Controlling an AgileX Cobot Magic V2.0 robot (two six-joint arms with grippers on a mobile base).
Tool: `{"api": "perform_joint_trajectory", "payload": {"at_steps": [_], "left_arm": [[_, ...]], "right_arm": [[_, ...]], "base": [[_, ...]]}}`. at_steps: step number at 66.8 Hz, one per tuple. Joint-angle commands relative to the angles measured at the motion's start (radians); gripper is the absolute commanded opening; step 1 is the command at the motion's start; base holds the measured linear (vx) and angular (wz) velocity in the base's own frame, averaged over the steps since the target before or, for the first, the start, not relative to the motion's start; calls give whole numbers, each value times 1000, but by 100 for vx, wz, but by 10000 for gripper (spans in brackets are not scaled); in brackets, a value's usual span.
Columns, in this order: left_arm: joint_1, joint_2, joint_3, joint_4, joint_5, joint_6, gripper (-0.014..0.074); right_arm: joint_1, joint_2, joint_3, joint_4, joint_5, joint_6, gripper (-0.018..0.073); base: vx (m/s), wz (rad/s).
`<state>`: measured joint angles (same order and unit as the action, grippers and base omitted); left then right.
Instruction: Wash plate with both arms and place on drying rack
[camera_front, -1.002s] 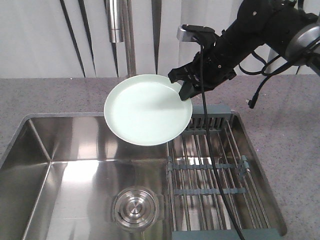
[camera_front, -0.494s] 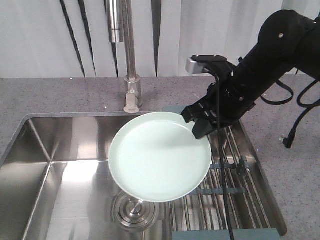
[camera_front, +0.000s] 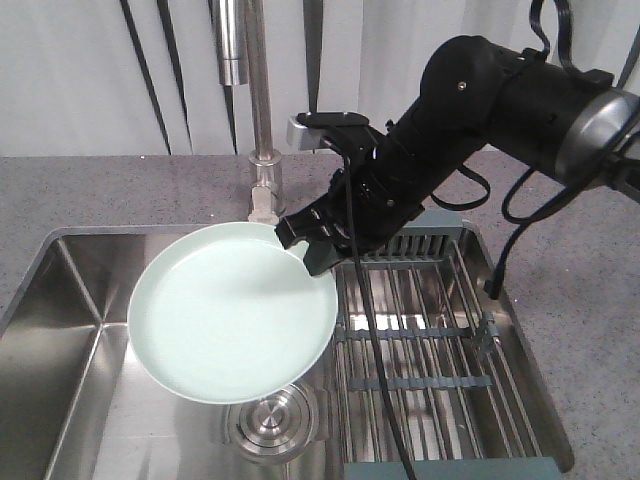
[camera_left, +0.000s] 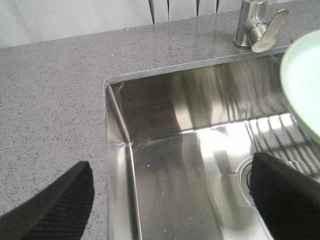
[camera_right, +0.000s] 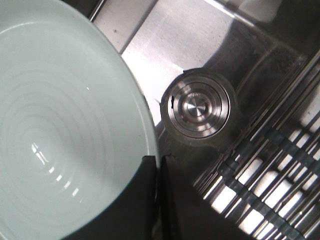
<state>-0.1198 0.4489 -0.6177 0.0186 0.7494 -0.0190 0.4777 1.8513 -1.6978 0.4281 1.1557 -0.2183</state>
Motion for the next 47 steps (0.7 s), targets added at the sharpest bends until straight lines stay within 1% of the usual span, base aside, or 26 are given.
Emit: {"api": "perform_joint_trajectory", "payload": {"at_steps": [1, 7, 20, 34, 42, 47], "left_arm": [[-2, 4, -26, -2, -71, -8, 585], [-2, 4, -26, -2, -71, -8, 585], [-2, 4, -26, -2, -71, -8, 585], [-2, 4, -26, -2, -71, -8, 585], [-2, 4, -26, -2, -71, -8, 585], [-2, 4, -26, -2, -71, -8, 585]], "right_arm": [[-2, -6, -99, 26, -18, 9, -4], [-10, 44, -179, 18, 3, 17, -4], [-71, 131, -333, 11, 90, 28, -4], [-161, 137, -351, -1, 133, 14, -4], [-172, 127, -349, -22, 133, 4, -4], [-175, 112, -317, -29, 133, -1, -4]], "base": [[0, 0], [0, 0], [0, 0], [0, 0], [0, 0], [0, 0]]}}
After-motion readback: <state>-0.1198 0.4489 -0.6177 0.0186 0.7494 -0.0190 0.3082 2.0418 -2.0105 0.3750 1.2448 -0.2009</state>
